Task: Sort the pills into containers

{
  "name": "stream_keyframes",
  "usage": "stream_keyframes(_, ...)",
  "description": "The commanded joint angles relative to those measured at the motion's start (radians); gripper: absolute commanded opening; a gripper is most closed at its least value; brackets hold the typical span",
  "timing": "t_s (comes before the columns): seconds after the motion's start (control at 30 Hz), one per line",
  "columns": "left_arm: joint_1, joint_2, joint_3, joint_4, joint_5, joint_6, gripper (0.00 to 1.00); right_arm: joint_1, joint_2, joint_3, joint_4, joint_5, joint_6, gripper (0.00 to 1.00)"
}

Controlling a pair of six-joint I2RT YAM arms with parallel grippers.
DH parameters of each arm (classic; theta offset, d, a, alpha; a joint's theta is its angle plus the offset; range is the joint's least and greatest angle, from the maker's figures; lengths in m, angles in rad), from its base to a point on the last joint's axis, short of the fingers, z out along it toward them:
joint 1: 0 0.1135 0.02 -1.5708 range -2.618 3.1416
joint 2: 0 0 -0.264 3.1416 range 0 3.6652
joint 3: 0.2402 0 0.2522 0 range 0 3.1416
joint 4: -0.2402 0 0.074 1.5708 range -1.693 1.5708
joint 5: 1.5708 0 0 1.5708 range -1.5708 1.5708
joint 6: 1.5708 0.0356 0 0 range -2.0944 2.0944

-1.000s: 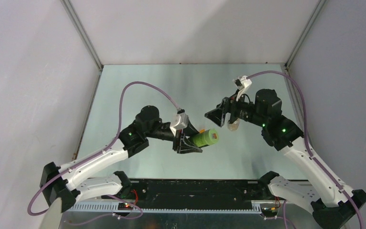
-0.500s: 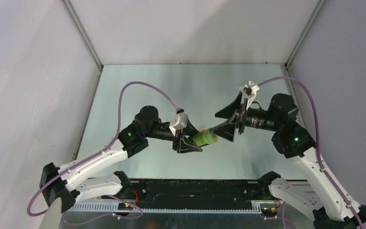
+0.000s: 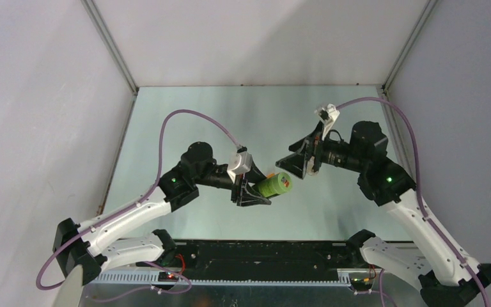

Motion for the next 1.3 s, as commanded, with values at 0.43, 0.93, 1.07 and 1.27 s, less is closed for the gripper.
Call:
stream_keyframes(0.43,-0.004,-0.017,0.060,0.057,0.006,0.016,0.00,-0.033,-0.092,0.019,0.024,-0.187,-0.027,0.99)
stream_keyframes(0.93,-0.004,-0.017,0.069,0.047,0.033,0.016,0.00,0.085,-0.031,0.019,-0.065,-0.128,-0.143,0.88)
stream_keyframes(1.07,-0.004,-0.017,0.068,0.050,0.007,0.016,0.00,0.090,-0.009,0.019,-0.039,-0.068,-0.103,0.70)
stream_keyframes(1.27,-0.004,-0.033,0.055,0.051,-0.169,0.041,0.00,0.095,0.020,0.019,0.023,0.108,0.031,0.23)
